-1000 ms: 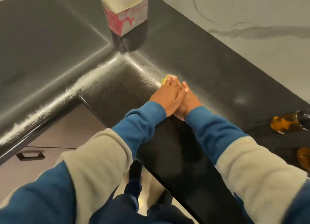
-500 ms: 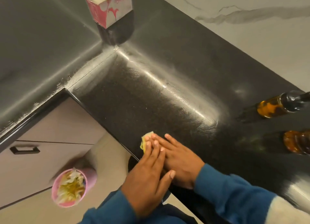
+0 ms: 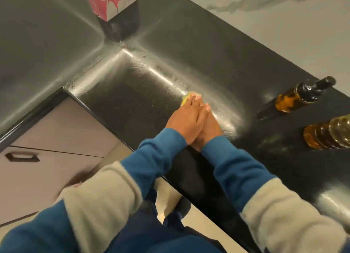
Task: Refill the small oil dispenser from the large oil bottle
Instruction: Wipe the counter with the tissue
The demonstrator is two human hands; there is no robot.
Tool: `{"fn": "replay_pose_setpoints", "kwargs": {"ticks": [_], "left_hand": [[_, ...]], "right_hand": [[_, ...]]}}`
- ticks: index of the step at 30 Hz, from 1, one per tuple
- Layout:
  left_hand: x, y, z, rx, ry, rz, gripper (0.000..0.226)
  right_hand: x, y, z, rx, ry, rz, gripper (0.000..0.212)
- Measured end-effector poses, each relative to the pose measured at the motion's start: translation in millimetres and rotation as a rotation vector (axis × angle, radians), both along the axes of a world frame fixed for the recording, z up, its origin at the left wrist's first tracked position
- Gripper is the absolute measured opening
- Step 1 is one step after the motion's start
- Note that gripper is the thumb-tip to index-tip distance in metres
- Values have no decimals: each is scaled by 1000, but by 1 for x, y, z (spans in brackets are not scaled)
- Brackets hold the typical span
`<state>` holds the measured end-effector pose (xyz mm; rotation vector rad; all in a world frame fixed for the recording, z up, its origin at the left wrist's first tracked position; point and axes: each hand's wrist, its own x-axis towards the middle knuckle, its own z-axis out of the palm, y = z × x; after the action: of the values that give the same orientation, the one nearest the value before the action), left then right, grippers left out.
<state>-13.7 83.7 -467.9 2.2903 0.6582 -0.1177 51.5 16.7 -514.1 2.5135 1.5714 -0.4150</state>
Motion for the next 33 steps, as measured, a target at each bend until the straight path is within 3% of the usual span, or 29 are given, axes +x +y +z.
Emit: {"fn": "replay_pose_setpoints", "kwargs": {"ticks": [5, 8, 11, 13, 15, 17, 20, 23, 26, 29, 31, 33], "left_hand": [[-109, -61, -15, 14, -117, -104, 72], [-151, -98, -21, 2, -12, -207, 79], [-133, -113, -18, -36, 34, -266, 87], [-96, -109, -19, -50, -36, -251, 88], [-50, -99, -19, -67, -81, -225, 74], [1, -90, -15, -78, -47, -203, 57], [56, -93, -2, -107, -23, -155, 51], [62, -115, 6, -29, 7, -172, 54], [19, -146, 17, 38, 54, -238, 54], [-52, -172, 20, 87, 80, -344, 64], [-92, -181, 17, 91, 127, -413, 78], [-117, -184, 13, 58, 169, -456, 76]], "right_hand": [[-73, -78, 8, 41, 181, 203, 72], [-78, -130, 8, 1, 197, 388, 75], [-48, -146, 8, -10, 151, 448, 75], [-19, -142, 8, -1, 111, 382, 76], [13, -136, 13, 39, 100, 262, 71], [44, -132, 15, 67, 76, 138, 69], [69, -130, 10, -2, -71, -17, 65], [42, -132, 19, 9, -88, -162, 55], [-6, -161, 28, 149, 65, -247, 46], [-58, -207, 12, 127, 122, -52, 71], [-82, -237, 7, 65, 163, 118, 71], [-89, -263, 9, 68, 242, 196, 65]]}}
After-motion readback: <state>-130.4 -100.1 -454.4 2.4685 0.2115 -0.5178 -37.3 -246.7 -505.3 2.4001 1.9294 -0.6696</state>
